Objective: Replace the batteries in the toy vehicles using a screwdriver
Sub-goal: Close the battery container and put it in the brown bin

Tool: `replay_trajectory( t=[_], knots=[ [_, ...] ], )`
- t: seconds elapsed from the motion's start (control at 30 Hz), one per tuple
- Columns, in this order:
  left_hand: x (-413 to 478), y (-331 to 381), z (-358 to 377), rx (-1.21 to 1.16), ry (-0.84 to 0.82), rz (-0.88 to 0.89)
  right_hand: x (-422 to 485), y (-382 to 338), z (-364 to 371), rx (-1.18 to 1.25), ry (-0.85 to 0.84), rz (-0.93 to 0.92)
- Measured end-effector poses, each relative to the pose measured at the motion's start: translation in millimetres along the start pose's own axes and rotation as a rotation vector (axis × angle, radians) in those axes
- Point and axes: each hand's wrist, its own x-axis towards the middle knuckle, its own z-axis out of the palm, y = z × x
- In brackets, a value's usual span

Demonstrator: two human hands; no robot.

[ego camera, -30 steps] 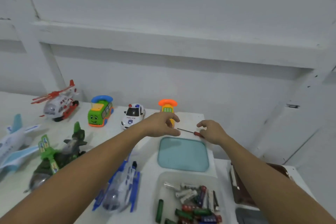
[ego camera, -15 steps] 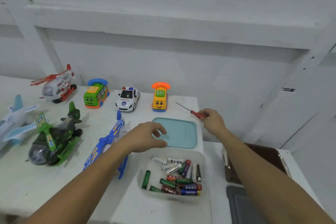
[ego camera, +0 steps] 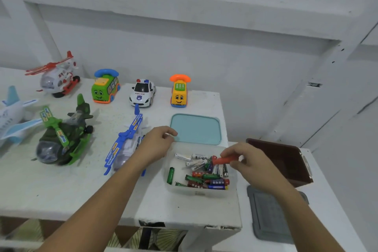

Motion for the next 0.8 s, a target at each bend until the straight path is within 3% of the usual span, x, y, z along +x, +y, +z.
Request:
replay_trajectory(
  t=[0.17, 0.37, 0.63, 0.8],
  knots=[
    [31, 11, 9, 0.200, -0.020, -0.118, -2, 3, 24, -0.182, 0.067, -0.102],
    [56, 16, 24, 0.340, 0.057, -0.304, -5, 5, 39, -0.134, 0.068, -0.076],
    [69, 8, 31, 0.334, 0.096, -0.272, -9, 22, 53, 0.167, 0.328, -0.039],
    [73, 4, 33, 0.244, 0.083, -0.226, 4, 23, 46, 0.504, 0.350, 0.138]
  ],
)
